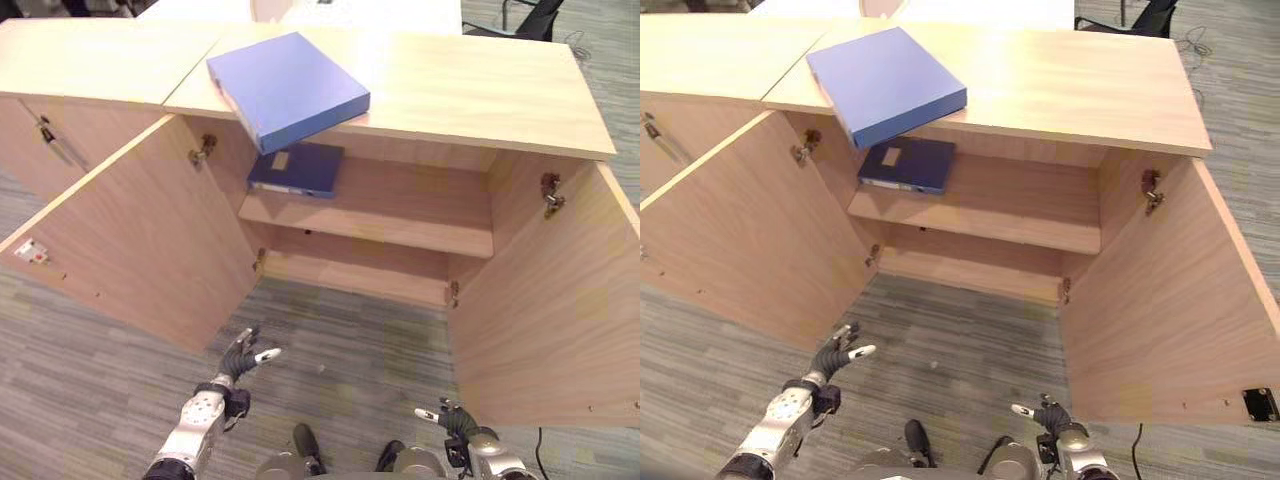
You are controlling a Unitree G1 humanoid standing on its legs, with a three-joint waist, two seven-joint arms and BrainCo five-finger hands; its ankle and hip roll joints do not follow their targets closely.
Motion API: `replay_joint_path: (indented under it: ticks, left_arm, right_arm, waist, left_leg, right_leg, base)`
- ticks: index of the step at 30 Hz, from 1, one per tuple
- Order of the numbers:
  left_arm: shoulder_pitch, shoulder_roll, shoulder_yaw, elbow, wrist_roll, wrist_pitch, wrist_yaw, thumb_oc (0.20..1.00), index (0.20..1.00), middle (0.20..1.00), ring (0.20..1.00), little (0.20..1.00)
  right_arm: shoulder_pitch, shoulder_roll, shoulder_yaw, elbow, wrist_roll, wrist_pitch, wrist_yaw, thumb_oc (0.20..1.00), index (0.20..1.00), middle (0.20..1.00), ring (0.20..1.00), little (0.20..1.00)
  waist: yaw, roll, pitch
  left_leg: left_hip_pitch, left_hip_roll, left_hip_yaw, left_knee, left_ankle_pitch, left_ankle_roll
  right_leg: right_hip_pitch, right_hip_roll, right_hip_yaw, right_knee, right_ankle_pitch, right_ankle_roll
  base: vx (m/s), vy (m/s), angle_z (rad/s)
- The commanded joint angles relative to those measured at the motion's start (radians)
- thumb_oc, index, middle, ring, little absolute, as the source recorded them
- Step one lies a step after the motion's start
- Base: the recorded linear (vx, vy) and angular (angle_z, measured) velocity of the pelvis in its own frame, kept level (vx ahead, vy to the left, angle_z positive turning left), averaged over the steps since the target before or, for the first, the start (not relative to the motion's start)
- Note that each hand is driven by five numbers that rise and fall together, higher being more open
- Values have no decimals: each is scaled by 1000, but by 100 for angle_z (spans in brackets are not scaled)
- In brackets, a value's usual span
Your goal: Put the empty folder in the office cabinet
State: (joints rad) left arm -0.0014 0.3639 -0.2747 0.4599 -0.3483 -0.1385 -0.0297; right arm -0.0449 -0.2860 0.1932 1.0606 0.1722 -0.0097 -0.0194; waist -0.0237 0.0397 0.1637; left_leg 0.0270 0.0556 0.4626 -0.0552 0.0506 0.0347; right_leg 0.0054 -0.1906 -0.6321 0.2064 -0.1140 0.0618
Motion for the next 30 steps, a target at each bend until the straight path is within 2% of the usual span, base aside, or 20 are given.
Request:
replay_joint_path:
  ticks: [1,2,3,4,6,7,9,10,11,12,16,19,20,23,24,25,26,28,29,30]
  left_arm:
    - [-44,37,17,-119,-58,-51,-18,1000,1000,1000,1000,1000]
    - [-44,37,17,-119,-58,-50,-18,1000,1000,1000,1000,1000]
    - [-41,40,26,-154,-58,-56,-12,1000,1000,1000,1000,1000]
    - [-31,42,51,-199,-39,-63,7,1000,1000,1000,1000,1000]
    - [-26,35,65,-219,-31,-65,21,1000,1000,1000,1000,1000]
    - [-17,26,96,-247,-4,-63,45,1000,1000,1000,1000,1000]
    - [-16,36,134,-260,43,-51,72,1000,1000,1000,1000,1000]
    - [-14,36,135,-263,45,-49,73,1000,1000,1000,1000,1000]
    - [-16,37,149,-267,65,-49,91,1000,1000,1000,1000,1000]
    - [-17,34,165,-265,108,-38,102,1000,1000,1000,1000,1000]
    - [7,37,191,-249,147,-8,97,1000,1000,1000,1000,1000]
    - [23,39,207,-241,145,-4,89,1000,1000,1000,1000,1000]
    - [23,39,208,-242,145,-4,88,1000,1000,1000,1000,1000]
    - [38,40,223,-233,152,4,89,1000,1000,1000,1000,1000]
    - [55,39,237,-223,165,16,89,1000,1000,1000,1000,1000]
    - [55,39,237,-224,165,16,89,1000,1000,1000,1000,1000]
    - [69,40,247,-212,178,29,89,1000,1000,1000,1000,1000]
    - [80,50,254,-201,196,43,88,1000,1000,1000,1000,1000]
    - [82,53,251,-199,199,47,90,1000,1000,1000,1000,1000]
    - [79,53,250,-196,208,44,106,1000,1000,1000,1000,1000]
  right_arm:
    - [-30,-3,19,21,-22,-10,14,1000,1000,1000,1000,1000]
    - [-30,-3,19,21,-22,-10,14,1000,1000,1000,1000,1000]
    - [-29,-8,26,20,-27,-10,13,1000,1000,1000,1000,1000]
    - [-33,-15,33,20,-28,-10,8,1000,1000,1000,1000,1000]
    - [-31,-18,32,19,-25,-9,6,1000,1000,1000,1000,1000]
    - [-21,-21,27,11,-20,-9,6,1000,1000,1000,1000,1000]
    - [-15,-24,20,17,-24,-3,6,1000,1000,1000,1000,1000]
    - [-16,-23,20,17,-24,-3,6,1000,1000,1000,1000,1000]
    - [-14,-24,17,23,-22,-3,1,1000,1000,1000,1000,1000]
    - [-4,-24,3,34,-21,1,-1,1000,1000,1000,1000,1000]
    - [1,-22,-24,56,-26,21,3,1000,1000,1000,1000,1000]
    - [-1,-15,-36,73,-27,30,9,1000,1000,1000,1000,1000]
    - [-1,-15,-36,74,-28,30,9,1000,1000,1000,1000,1000]
    - [-5,-4,-50,88,-24,36,13,1000,1000,1000,1000,1000]
    - [-8,1,-59,97,-20,39,15,1000,1000,1000,1000,1000]
    - [-8,1,-59,97,-20,38,15,1000,1000,1000,1000,1000]
    - [-12,6,-61,99,-20,41,17,1000,1000,1000,1000,1000]
    - [-10,9,-68,87,-14,44,15,1000,1000,1000,1000,1000]
    - [-7,13,-71,78,-5,42,12,1000,1000,1000,1000,1000]
    - [0,21,-66,59,21,40,10,1000,1000,1000,1000,1000]
  waist:
    - [5,-58,40]
    - [4,-58,39]
    - [10,-68,54]
    - [29,-71,76]
    - [29,-67,77]
    - [34,-70,68]
    - [48,-70,56]
    - [47,-71,55]
    - [53,-71,51]
    - [54,-62,44]
    - [59,-40,12]
    - [67,-32,-2]
    - [68,-33,-3]
    - [72,-32,-14]
    - [77,-24,-17]
    - [78,-26,-17]
    - [80,-17,-13]
    - [72,-10,-4]
    - [60,-7,5]
    - [35,-3,23]
  left_leg:
    - [-54,60,-34,245,-159,-84]
    - [-56,62,-35,249,-161,-84]
    - [-83,89,-36,322,-163,-93]
    - [-144,140,-83,468,-147,-124]
    - [-156,153,-108,465,-143,-134]
    - [-159,164,-131,373,-137,-139]
    - [-152,167,-182,234,-67,-157]
    - [-147,164,-182,220,-57,-158]
    - [-146,172,-217,144,-16,-170]
    - [-129,175,-249,79,1,-173]
    - [-82,126,-246,46,-8,-166]
    - [-62,69,-233,23,-26,-135]
    - [-62,67,-232,22,-26,-134]
    - [-49,12,-226,-5,-44,-96]
    - [-32,-27,-224,-22,-60,-67]
    - [-31,-30,-222,-23,-60,-64]
    - [-9,-62,-222,-30,-82,-37]
    - [19,-85,-230,-32,-106,-12]
    - [29,-86,-238,-32,-109,-6]
    - [34,-80,-252,-32,-106,-3]
  right_leg:
    - [29,1,68,-56,18,27]
    - [28,2,68,-56,17,27]
    - [35,2,72,-58,8,14]
    - [50,19,81,-63,-11,-7]
    - [54,25,79,-67,-17,-9]
    - [65,21,84,-84,-17,0]
    - [73,26,97,-95,-20,13]
    - [73,26,96,-97,-19,12]
    - [82,28,106,-109,-22,17]
    - [99,28,116,-119,-25,27]
    - [131,1,130,-150,8,47]
    - [134,-38,147,-168,41,76]
    - [133,-39,148,-168,42,78]
    - [118,-86,152,-142,68,108]
    - [95,-131,151,-75,92,125]
    - [92,-137,154,-68,90,128]
    - [63,-195,149,42,136,139]
    - [36,-242,150,165,174,142]
    - [11,-238,173,212,181,137]
    - [-54,-172,257,230,130,105]
  base:
    - [-1,-295,-25]
    - [-45,-238,-18]
    - [-54,-165,-22]
    - [-55,-167,-17]
    - [8,-30,-29]
    - [101,71,-48]
    - [142,94,-15]
    - [133,71,8]
    - [193,107,-10]
    - [270,181,-12]
    - [208,224,-13]
    - [138,250,-12]
    - [81,170,-16]
    - [129,283,1]
    - [134,335,10]
    - [158,435,6]
    - [127,338,3]
    - [136,322,-1]
    - [84,167,13]
    - [53,86,22]
